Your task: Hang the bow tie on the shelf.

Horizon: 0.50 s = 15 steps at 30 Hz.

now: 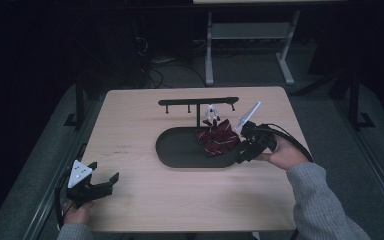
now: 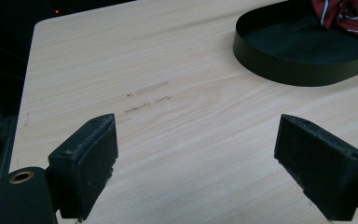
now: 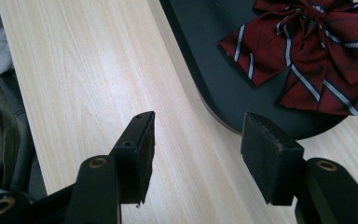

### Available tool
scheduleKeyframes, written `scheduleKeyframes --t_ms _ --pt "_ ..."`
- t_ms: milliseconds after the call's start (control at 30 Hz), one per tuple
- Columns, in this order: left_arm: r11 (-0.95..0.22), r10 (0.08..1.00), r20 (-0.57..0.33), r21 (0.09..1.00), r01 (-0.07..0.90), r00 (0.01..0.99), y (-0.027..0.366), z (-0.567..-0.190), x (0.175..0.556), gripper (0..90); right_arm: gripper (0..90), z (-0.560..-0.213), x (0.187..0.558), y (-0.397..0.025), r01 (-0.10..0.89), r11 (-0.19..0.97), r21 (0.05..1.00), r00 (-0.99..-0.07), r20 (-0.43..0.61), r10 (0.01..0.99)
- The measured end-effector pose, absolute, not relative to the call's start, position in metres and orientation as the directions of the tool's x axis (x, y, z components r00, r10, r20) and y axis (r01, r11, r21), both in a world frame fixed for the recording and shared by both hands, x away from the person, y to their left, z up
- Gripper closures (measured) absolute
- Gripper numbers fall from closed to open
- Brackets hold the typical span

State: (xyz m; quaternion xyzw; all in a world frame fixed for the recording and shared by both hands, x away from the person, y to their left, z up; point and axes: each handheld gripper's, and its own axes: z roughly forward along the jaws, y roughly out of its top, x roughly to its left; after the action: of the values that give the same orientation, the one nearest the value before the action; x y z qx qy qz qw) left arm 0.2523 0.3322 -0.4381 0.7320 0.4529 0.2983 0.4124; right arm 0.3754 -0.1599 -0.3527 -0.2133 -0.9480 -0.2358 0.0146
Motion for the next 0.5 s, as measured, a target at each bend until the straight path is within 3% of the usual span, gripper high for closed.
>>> scheduleKeyframes --t_ms 500 --pt "-0.252 0.907 0.063 0.873 0.417 0.415 0.3314 -0.4385 0.2525 12.8 43.1 -0.3595 0.3653 -0.1685 0.419 0.79 0.447 -0.905 0.135 0.404"
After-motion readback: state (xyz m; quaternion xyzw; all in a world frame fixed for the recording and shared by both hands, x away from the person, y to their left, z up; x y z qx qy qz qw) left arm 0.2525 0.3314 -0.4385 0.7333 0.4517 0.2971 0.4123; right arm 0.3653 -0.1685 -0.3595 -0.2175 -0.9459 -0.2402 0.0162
